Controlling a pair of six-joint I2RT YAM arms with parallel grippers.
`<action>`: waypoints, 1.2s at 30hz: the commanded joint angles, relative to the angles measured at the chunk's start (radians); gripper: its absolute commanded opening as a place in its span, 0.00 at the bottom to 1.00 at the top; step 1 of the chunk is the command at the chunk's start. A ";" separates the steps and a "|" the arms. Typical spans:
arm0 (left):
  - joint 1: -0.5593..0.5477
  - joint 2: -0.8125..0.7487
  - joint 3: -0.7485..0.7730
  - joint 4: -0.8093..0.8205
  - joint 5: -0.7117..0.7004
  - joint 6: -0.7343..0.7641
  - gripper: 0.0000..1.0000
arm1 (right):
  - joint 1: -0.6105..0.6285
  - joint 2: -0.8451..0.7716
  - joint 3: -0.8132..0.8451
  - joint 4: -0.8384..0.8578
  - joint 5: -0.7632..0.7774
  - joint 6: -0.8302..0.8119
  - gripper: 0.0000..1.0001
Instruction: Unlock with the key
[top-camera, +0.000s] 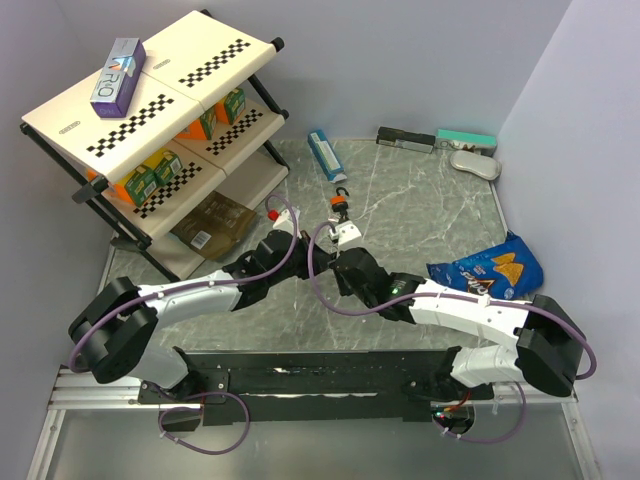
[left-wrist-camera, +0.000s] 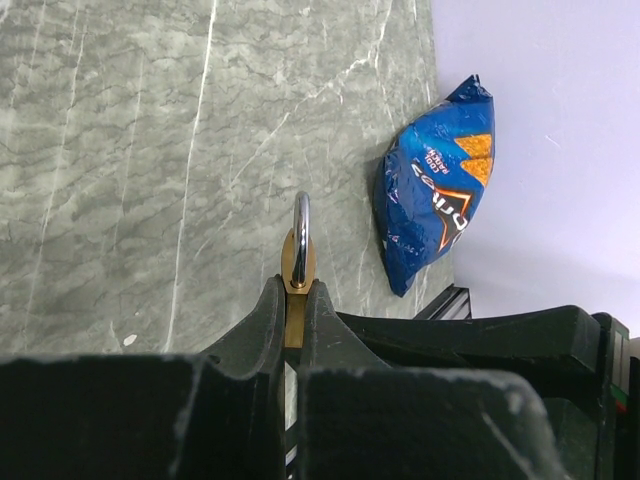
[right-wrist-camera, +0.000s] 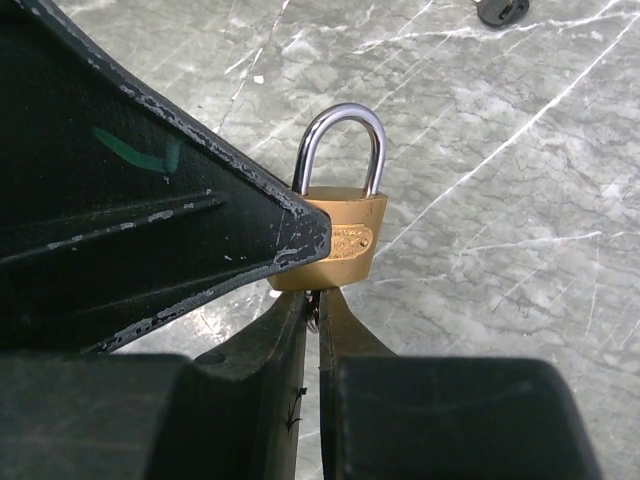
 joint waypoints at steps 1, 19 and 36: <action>-0.005 -0.022 0.001 0.133 0.089 0.000 0.01 | -0.010 -0.020 0.021 0.076 -0.048 0.031 0.03; -0.002 -0.010 0.021 0.160 0.152 0.033 0.01 | -0.124 -0.184 -0.111 0.207 -0.292 0.058 0.23; 0.231 -0.179 0.009 0.060 0.822 0.387 0.01 | -0.386 -0.479 -0.026 0.047 -0.747 0.035 0.75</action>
